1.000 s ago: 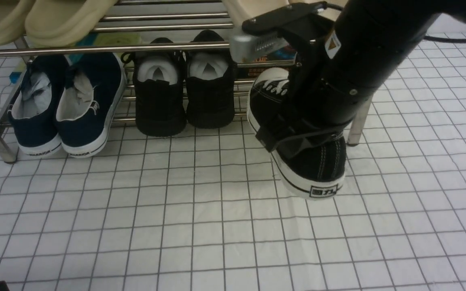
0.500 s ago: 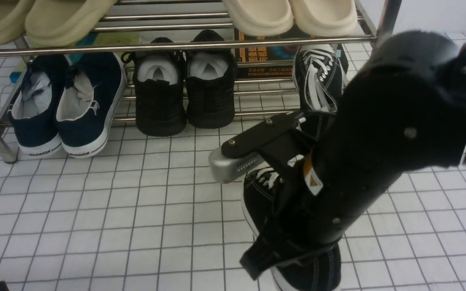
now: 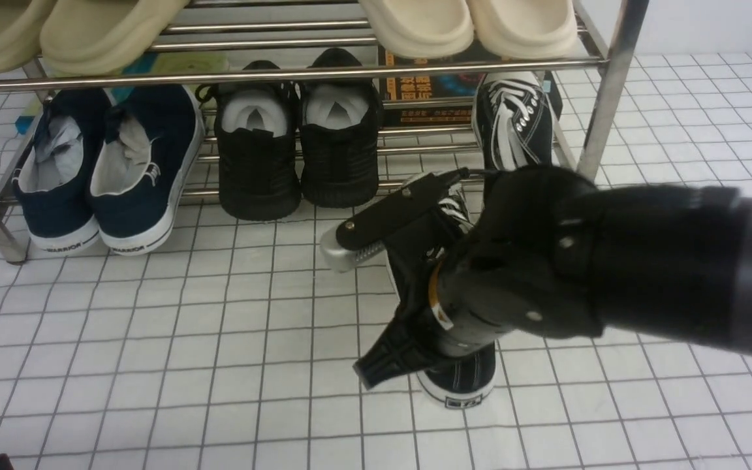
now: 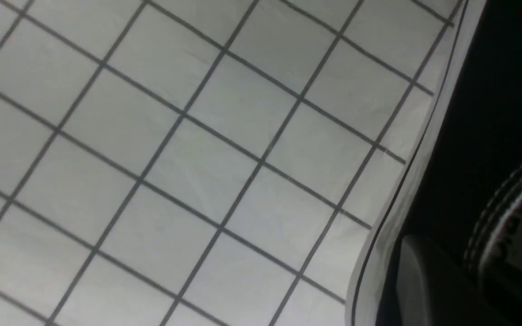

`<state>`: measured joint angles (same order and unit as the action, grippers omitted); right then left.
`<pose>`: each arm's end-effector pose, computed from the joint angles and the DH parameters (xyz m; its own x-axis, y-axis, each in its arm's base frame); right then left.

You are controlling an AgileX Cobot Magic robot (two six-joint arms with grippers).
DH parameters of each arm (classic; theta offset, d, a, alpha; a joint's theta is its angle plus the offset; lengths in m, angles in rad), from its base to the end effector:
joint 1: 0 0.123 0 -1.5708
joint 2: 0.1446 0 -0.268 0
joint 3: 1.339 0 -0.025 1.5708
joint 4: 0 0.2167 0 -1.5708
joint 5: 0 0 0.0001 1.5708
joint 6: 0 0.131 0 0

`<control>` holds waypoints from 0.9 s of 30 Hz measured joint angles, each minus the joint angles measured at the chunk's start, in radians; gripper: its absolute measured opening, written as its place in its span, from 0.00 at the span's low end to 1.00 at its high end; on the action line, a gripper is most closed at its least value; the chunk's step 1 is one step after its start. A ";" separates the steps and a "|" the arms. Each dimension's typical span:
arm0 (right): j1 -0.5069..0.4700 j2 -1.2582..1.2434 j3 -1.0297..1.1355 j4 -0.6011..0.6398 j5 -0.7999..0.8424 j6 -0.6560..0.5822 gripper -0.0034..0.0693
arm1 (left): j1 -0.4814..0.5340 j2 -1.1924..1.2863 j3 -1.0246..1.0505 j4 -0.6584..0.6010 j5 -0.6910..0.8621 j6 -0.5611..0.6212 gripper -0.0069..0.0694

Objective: Take the shoes off the shelf with your hand from the white checkered tablecloth.

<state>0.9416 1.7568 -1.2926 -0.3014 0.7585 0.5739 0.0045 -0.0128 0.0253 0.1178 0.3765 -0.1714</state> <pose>0.2302 0.2707 0.2049 -0.7499 -0.4568 -0.4784 -0.5111 0.8593 -0.0194 0.0736 0.0060 0.1606 -0.2916 -0.0630 -0.9545 -0.0639 0.9969 -0.0463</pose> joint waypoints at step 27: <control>0.000 0.123 0.001 0.034 -0.145 0.047 0.31 | 0.000 0.000 0.000 0.002 0.000 0.000 0.41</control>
<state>0.9416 1.8796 -1.2919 -0.2671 0.6134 0.6205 0.0045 -0.0128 0.0253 0.1198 0.3765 -0.1714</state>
